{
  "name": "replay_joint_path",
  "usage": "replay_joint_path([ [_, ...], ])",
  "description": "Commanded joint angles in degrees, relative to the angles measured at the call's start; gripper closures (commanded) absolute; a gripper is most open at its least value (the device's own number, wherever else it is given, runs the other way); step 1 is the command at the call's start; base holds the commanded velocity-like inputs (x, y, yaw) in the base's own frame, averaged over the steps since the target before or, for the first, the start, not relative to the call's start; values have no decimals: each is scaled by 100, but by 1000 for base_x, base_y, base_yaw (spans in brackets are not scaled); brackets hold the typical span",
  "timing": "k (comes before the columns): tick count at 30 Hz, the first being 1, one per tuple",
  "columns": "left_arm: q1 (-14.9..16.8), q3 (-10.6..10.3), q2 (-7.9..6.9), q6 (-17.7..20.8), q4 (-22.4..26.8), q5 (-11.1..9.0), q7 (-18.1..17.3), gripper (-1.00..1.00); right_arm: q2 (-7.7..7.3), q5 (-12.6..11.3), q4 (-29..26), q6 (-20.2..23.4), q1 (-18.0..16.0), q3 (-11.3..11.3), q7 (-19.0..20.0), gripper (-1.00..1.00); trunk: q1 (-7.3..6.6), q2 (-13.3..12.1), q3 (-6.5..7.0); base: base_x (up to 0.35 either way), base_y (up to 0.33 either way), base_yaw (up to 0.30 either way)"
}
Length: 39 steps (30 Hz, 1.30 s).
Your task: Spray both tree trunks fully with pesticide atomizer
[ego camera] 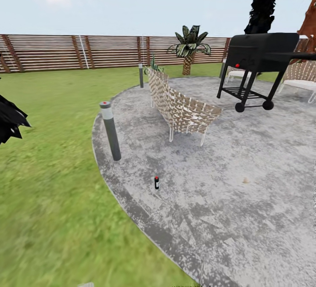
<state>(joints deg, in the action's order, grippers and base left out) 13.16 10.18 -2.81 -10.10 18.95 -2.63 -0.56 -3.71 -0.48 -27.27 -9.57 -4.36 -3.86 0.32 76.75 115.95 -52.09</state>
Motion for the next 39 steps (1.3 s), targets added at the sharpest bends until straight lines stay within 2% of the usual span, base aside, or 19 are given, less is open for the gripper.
replay_joint_path([
  [1,2,4,0,-18,-6,-27,-6,-100,2,-5,3,-18,-3,-12,3,-100,-1,2,-7,0,304,-265],
  [26,2,5,-4,-18,-6,-27,-6,-100,2,-5,3,-18,-8,-14,3,-100,-1,2,-23,48,283,-267],
  [39,2,3,-3,-18,-6,-36,-6,-100,2,-5,3,-18,-4,-19,3,-100,-1,2,-23,13,191,-268],
])
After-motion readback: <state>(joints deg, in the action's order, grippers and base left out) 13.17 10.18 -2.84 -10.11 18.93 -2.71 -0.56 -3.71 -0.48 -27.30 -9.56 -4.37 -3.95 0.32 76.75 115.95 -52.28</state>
